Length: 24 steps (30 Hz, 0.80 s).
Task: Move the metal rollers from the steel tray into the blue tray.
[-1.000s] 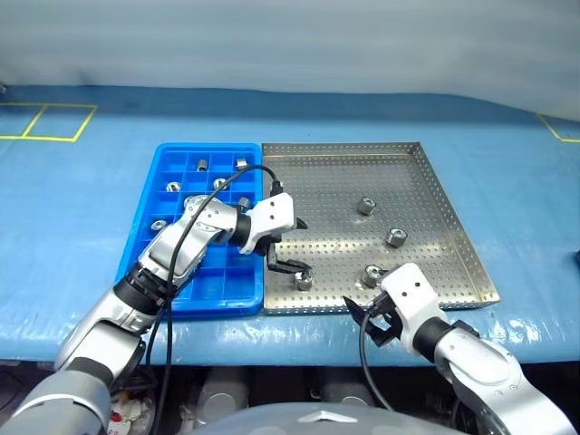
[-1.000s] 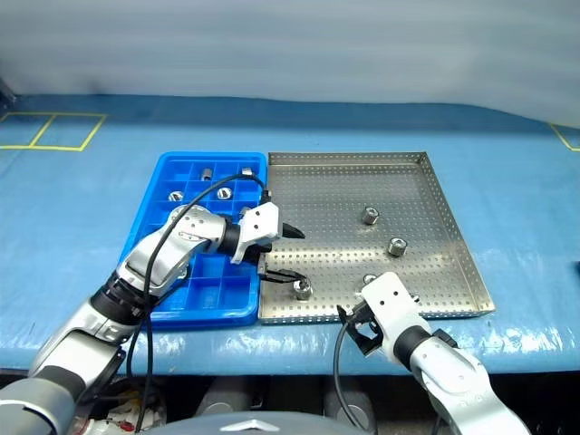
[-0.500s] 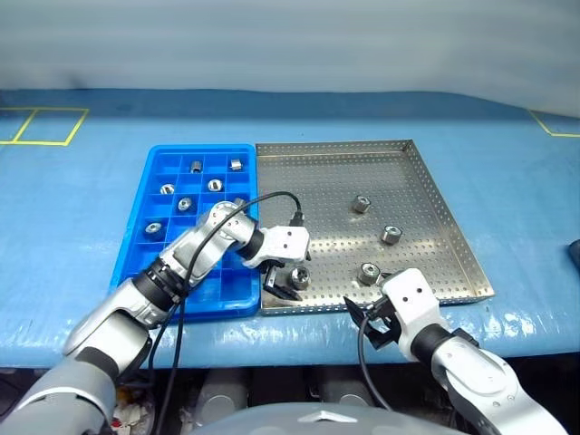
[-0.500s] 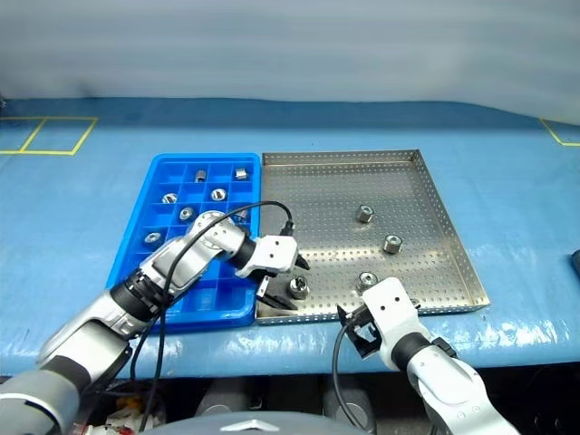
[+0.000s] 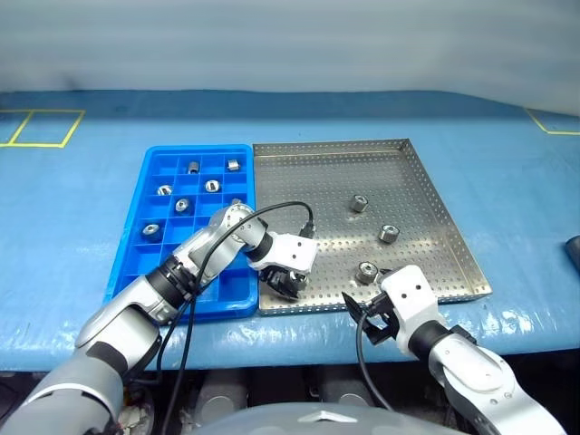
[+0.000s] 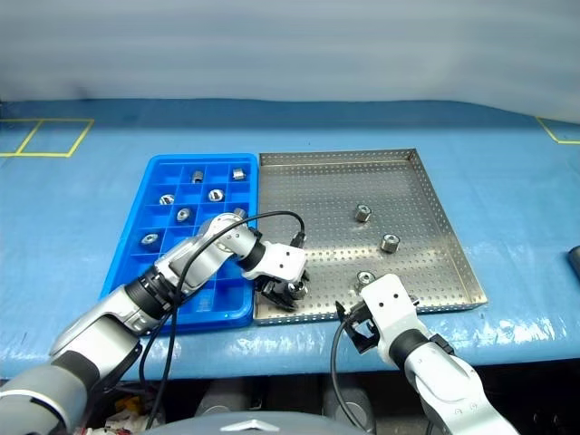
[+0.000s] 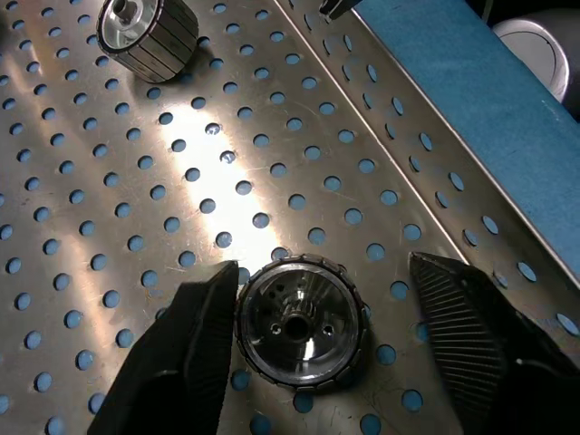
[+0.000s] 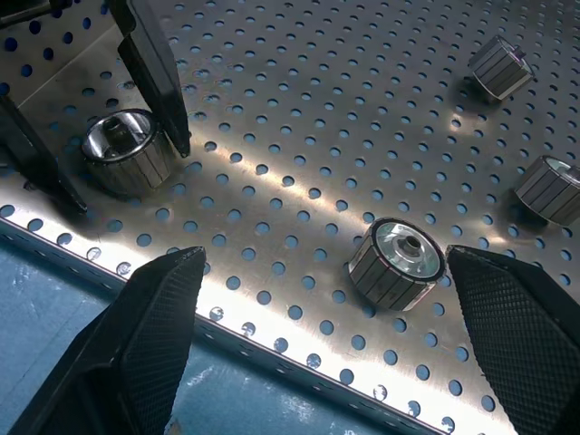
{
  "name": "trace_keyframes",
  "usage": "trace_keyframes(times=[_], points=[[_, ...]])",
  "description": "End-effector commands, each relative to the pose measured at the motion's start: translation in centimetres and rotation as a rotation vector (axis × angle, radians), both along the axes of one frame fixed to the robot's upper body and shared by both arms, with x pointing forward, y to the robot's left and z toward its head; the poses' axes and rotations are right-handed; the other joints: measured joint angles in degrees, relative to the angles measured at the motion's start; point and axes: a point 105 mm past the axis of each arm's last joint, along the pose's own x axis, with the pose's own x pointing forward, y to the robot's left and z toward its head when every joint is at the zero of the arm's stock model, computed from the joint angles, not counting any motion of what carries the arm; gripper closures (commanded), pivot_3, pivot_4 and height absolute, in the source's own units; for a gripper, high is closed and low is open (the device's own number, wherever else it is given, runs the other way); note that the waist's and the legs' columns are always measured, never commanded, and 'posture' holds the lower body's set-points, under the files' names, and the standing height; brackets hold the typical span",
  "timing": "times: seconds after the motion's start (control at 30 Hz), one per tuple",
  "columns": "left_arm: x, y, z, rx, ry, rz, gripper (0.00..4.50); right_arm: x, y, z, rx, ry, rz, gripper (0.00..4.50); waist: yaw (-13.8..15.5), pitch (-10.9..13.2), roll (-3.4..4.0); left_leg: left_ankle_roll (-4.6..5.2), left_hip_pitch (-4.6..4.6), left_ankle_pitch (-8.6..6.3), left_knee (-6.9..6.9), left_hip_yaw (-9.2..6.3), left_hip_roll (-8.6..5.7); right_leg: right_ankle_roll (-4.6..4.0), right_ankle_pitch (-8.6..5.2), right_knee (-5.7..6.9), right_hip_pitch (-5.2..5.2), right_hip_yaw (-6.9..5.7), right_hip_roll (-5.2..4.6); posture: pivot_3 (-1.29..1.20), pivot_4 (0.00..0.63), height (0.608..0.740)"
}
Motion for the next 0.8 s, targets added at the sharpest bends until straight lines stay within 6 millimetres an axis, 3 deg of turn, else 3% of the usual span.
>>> trace_keyframes(times=[0.03,0.17,0.33,0.47,0.67,0.8], points=[[-0.1,0.4,0.1,0.010,-0.007,-0.013,2.83,0.2,0.4,1.4,-0.001,-0.061,0.015,0.00,-0.02,0.00,0.00,0.00,0.00,0.00,0.00,0.00,0.00,0.00,0.00,0.00,0.00,0.00,0.00,-0.07,0.150,0.740],[0.1,0.2,0.6,-0.025,-0.022,0.005,2.83,0.5,0.6,1.5,0.000,-0.068,0.033,0.00,-0.03,0.00,0.00,0.00,0.01,0.00,0.00,0.00,0.00,0.00,0.00,0.01,0.00,0.00,0.02,-0.04,0.150,0.740],[1.6,-0.9,4.1,-0.239,-0.033,0.168,2.83,1.4,1.0,2.2,0.007,-0.104,0.052,0.00,0.19,0.00,-0.01,0.00,-0.01,0.00,0.05,-0.01,0.04,0.01,0.00,0.08,-0.02,0.00,0.02,-0.03,0.150,0.740],[3.0,-0.6,7.6,-0.457,-0.059,0.381,2.83,2.0,2.0,2.6,0.012,-0.122,0.110,0.00,0.51,0.01,-0.01,0.01,-0.02,0.00,0.08,-0.02,0.07,0.05,0.02,0.06,0.01,0.01,-0.04,0.00,0.150,0.740],[3.7,3.1,11.0,-0.711,-0.171,0.684,2.83,3.1,3.6,3.0,-0.005,-0.133,0.252,0.00,0.72,0.00,0.00,0.00,0.07,0.00,0.01,-0.02,0.06,0.07,0.05,0.10,0.03,0.03,0.00,0.10,0.150,0.740],[2.8,5.8,11.1,-0.749,-0.230,0.854,2.83,4.3,5.1,3.3,-0.016,-0.146,0.368,0.00,2.20,0.02,-0.02,-0.04,0.11,0.03,0.02,-0.09,0.04,0.29,0.18,0.18,0.06,-0.05,0.00,0.20,0.150,0.740]])
